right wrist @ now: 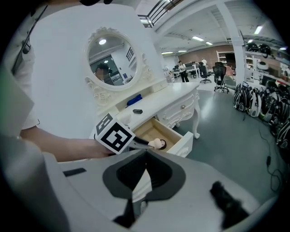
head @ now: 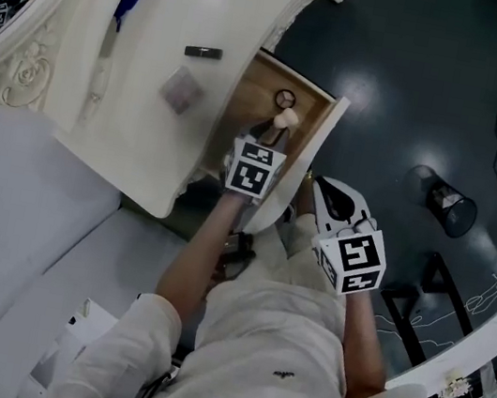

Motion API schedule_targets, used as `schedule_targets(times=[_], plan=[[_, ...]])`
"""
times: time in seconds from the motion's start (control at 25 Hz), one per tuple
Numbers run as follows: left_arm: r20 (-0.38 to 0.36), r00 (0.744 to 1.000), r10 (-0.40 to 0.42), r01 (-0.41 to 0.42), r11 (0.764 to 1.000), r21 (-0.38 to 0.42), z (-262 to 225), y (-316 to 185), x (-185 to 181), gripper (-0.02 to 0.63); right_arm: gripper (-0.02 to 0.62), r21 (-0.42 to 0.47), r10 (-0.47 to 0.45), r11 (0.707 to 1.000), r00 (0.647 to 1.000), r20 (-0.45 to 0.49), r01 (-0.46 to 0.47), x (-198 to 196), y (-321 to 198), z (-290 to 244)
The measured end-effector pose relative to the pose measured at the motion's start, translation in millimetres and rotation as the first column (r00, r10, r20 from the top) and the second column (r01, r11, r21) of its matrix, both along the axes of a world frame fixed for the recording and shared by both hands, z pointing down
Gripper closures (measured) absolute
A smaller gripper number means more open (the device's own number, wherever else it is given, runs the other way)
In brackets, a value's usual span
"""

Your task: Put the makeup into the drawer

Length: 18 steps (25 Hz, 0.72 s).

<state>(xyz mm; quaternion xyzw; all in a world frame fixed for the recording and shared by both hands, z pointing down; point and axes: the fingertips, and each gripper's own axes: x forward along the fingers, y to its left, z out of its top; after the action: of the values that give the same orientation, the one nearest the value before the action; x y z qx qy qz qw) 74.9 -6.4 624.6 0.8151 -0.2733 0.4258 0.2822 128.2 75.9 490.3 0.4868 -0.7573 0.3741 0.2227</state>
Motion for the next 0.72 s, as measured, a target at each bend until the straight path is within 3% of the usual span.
schedule_targets(times=[0.52,0.72], plan=[[0.047,0.997,0.056,-0.055,0.998,-0.022,48.6,3.3,7.0,0.479,0.583,-0.036,-0.021,0.999,1.000,-0.007,0.021,9.9,2.5,21.5],[0.060,0.994,0.096,-0.092,0.994,-0.066,53.8,8.8,8.2,0.459,0.583,-0.037,-0.040,0.999,0.999,-0.006,0.039,6.5,-2.7,22.9]])
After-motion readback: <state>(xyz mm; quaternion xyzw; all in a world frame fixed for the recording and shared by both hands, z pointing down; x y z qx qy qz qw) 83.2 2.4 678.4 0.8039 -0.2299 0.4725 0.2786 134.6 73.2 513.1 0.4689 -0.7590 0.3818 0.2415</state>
